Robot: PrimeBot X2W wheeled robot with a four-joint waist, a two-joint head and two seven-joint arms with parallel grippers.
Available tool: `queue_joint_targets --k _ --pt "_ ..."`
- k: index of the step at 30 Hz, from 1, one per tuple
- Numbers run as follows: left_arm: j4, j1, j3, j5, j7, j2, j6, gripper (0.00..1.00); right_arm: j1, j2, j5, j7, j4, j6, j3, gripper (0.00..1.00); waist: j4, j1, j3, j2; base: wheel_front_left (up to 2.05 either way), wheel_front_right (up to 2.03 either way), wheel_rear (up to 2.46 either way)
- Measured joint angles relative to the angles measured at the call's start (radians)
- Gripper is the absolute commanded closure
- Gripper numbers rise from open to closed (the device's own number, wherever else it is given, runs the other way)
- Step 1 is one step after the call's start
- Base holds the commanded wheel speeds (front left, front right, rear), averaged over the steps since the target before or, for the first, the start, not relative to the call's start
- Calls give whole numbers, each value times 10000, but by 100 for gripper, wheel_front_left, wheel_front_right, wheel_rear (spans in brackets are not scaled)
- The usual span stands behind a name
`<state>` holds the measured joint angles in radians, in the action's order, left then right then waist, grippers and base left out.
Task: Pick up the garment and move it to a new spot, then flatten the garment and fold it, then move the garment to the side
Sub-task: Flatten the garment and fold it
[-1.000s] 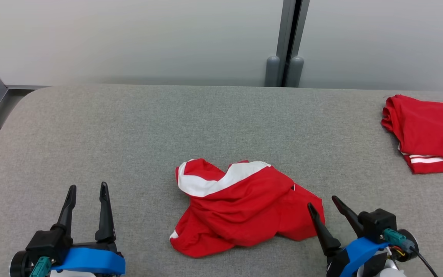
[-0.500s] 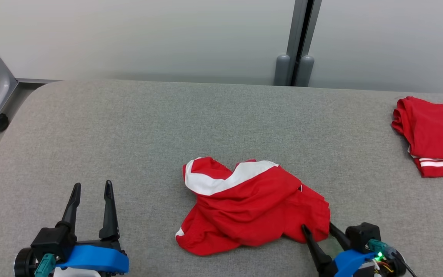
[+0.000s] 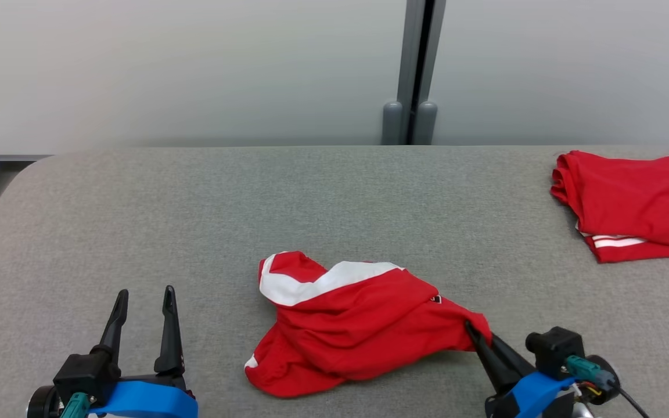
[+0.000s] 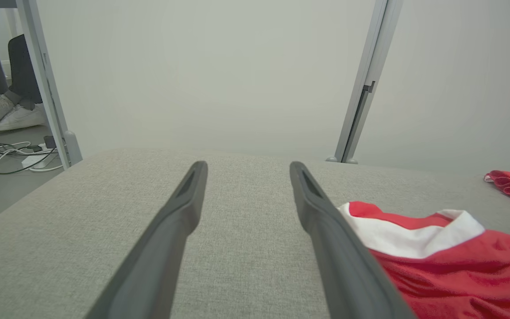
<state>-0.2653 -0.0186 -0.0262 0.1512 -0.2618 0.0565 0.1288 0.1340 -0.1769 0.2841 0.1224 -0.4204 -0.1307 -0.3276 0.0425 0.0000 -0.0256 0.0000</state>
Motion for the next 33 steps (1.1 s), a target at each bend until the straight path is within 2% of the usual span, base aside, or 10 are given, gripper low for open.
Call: queue_joint_targets --k 4,9,13,15,16,21,26,33 --pt "2 34 -33 35 0 2 0 0 -696 -228 -159 -853 1622 0 430 100 -245 0 11 0 0 0 0" --pt "17 31 -35 44 0 2 0 0 -1920 -199 -255 -2245 3538 0 1049 100 -365 0 -43 0 0 0 0" --pt "40 12 -58 61 0 2 0 0 -2722 -113 -368 -3181 4452 0 1555 100 -436 0 -157 0 0 0 0" --pt "35 -3 -61 67 0 0 0 0 -2900 -56 -460 -3350 4661 0 1722 22 -453 0 -204 0 0 0 0" --pt "35 -19 -58 69 0 -4 0 0 -2906 -27 -460 -3430 4721 0 1793 0 -455 0 -225 0 0 0 0" --pt "33 -82 -42 69 0 0 2 0 -2749 -81 -660 -3413 5085 0 2019 0 -422 0 -308 0 0 0 0" --pt "69 -193 -44 67 0 17 2 0 -1764 -399 -863 -3277 5344 0 2056 0 -335 0 -391 0 0 0 0" --pt "107 -276 0 56 2 17 2 0 -6 -750 -848 -3225 4752 0 1296 0 -114 0 -546 0 0 0 0"
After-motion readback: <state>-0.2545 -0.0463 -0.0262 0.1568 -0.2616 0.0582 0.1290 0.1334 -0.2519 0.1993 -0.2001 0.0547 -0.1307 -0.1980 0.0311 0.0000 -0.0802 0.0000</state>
